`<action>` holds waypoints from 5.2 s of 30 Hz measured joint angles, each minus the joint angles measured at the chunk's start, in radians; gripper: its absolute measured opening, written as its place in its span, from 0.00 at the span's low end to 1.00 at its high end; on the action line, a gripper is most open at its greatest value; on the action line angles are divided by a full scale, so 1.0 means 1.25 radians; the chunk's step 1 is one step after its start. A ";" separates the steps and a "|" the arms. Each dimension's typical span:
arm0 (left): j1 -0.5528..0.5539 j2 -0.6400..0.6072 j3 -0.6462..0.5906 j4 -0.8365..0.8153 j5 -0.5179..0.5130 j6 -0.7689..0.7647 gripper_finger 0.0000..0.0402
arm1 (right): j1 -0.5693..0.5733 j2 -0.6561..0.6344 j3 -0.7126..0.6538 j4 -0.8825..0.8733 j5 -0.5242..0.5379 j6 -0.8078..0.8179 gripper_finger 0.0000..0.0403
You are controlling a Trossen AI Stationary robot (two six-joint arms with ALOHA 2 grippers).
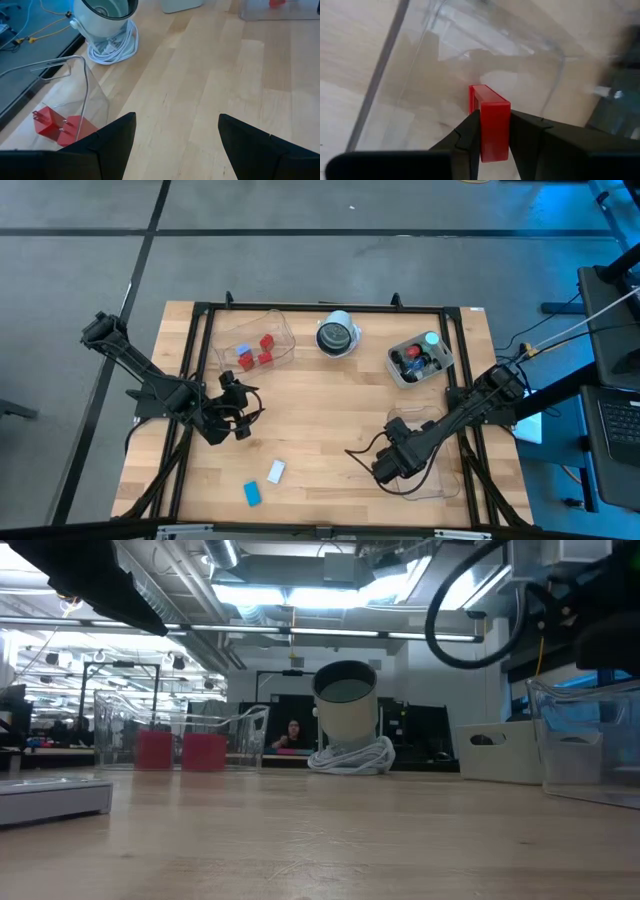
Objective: Pick & Place Office items
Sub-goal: Put the red digital clock into the right transparent bin, then put the white digital clock into the right transparent bin
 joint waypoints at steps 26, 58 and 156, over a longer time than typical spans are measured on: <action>0.000 0.010 0.000 0.066 0.286 -0.001 0.70 | 0.000 -0.164 0.114 -0.153 0.123 0.104 0.68; -0.008 0.410 0.000 0.445 0.656 1.113 0.70 | -0.013 -0.164 0.180 0.100 0.440 -0.113 0.69; 0.077 0.296 0.281 0.409 -0.102 0.692 0.39 | -0.070 -0.156 0.178 0.551 0.636 -0.400 0.69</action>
